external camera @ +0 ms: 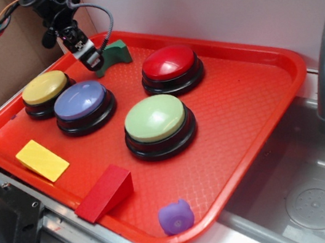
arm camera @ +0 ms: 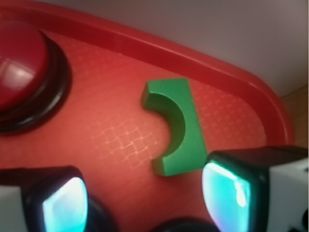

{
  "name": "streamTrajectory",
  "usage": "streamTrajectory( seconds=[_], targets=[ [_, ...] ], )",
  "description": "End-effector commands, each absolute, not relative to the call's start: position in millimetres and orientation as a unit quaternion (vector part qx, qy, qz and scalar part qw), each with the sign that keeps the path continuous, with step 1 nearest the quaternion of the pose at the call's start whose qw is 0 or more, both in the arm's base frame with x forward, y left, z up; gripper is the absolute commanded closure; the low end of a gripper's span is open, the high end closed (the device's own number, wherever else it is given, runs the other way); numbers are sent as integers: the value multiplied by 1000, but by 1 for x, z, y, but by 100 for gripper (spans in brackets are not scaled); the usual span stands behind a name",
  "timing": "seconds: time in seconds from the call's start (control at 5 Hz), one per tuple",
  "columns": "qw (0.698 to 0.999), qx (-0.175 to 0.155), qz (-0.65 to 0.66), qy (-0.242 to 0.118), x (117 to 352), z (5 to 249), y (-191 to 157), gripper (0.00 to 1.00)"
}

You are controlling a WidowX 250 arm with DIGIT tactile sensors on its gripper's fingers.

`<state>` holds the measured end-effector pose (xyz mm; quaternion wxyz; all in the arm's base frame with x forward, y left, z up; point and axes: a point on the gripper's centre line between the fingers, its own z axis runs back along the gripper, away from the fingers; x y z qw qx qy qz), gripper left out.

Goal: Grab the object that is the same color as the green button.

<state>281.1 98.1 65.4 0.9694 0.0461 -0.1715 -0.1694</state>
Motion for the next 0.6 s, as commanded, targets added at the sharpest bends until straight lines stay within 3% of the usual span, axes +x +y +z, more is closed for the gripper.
streamTrajectory(
  seconds=[0.0, 0.2, 0.4],
  targets=[
    [968, 65, -166, -178, 316, 55, 116, 0],
    [971, 67, -167, -160, 326, 48, 116, 0],
    [971, 61, -166, -158, 332, 43, 113, 100]
  ],
)
